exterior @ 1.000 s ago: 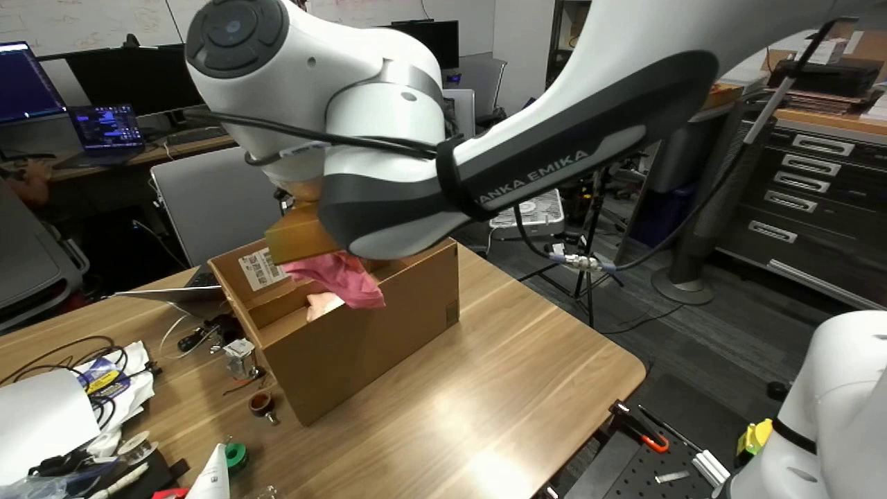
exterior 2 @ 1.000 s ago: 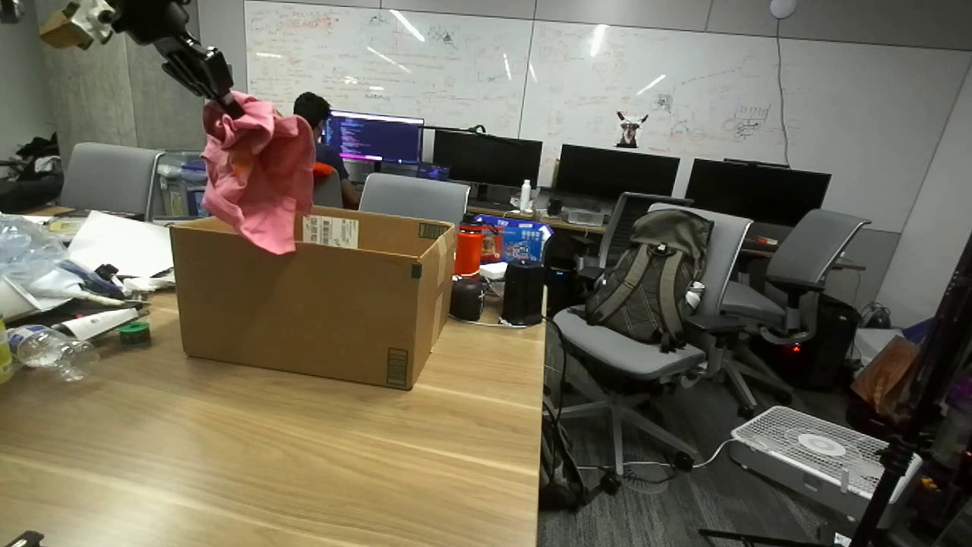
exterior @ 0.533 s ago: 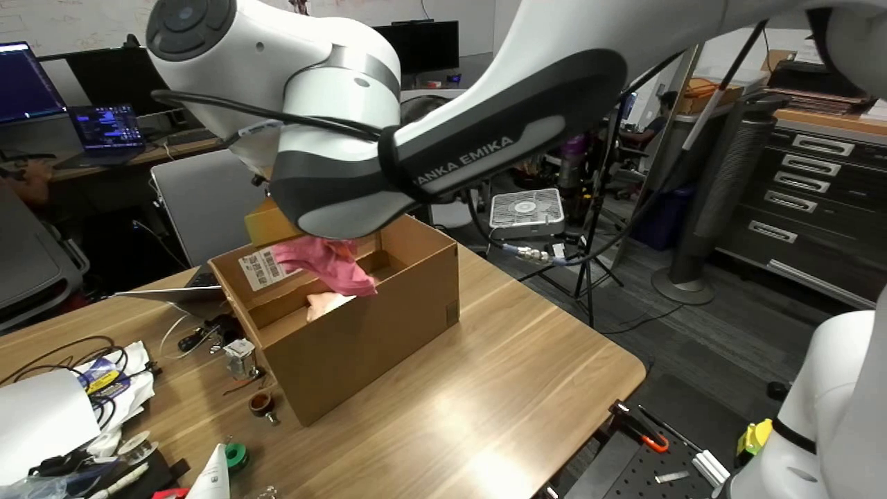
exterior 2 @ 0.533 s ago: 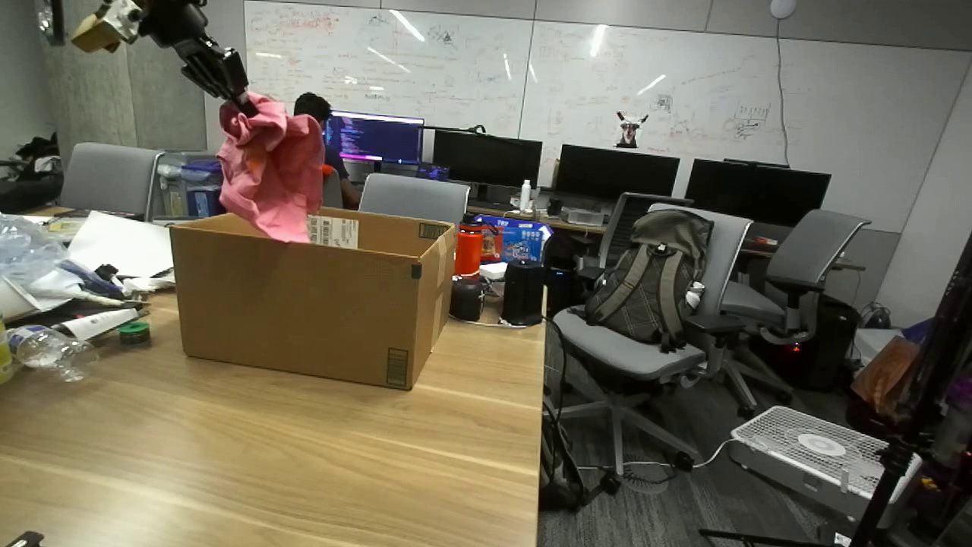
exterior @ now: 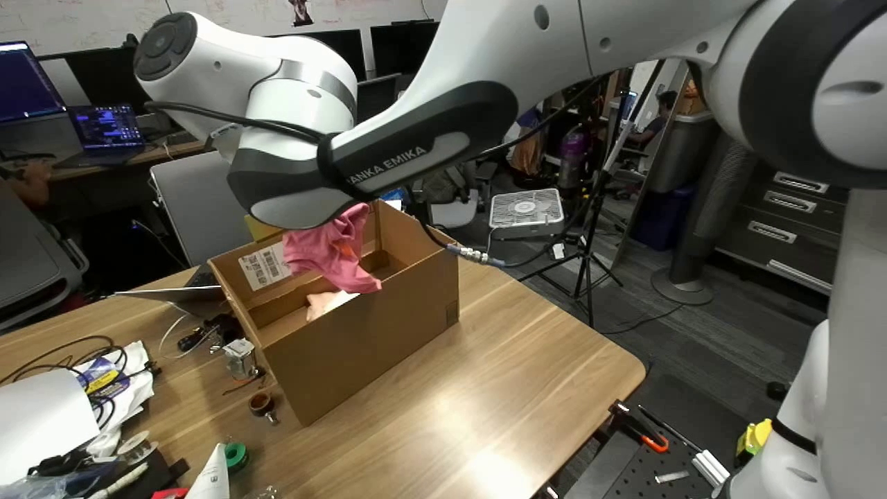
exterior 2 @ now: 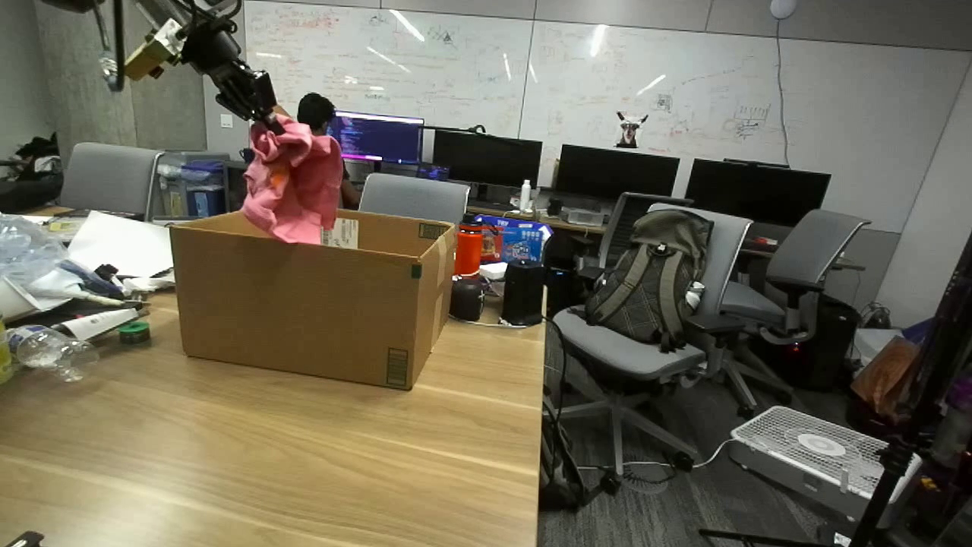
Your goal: Put the peach shirt, the green and yellow towels and the pink shirt in the box respectively
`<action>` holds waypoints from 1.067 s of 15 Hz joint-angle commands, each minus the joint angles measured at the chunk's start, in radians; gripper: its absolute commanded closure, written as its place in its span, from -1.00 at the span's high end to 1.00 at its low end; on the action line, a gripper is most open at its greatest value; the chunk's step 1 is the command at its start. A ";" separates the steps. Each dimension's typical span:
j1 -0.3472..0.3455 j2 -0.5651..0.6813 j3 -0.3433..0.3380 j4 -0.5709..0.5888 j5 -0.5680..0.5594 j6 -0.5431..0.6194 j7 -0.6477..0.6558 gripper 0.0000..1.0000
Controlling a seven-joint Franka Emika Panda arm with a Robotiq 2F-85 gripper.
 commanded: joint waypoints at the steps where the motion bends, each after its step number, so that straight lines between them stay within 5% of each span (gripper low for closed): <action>1: 0.031 0.085 -0.035 0.141 -0.006 -0.056 -0.073 -0.96; 5: 0.040 0.132 -0.061 0.197 0.008 -0.057 -0.113 -0.92; 6: 0.040 0.136 -0.064 0.201 0.014 -0.054 -0.124 -0.33; 7: 0.042 0.138 -0.068 0.200 0.015 -0.056 -0.132 -0.31; 16: 0.032 0.089 -0.050 0.139 0.178 -0.058 -0.266 0.98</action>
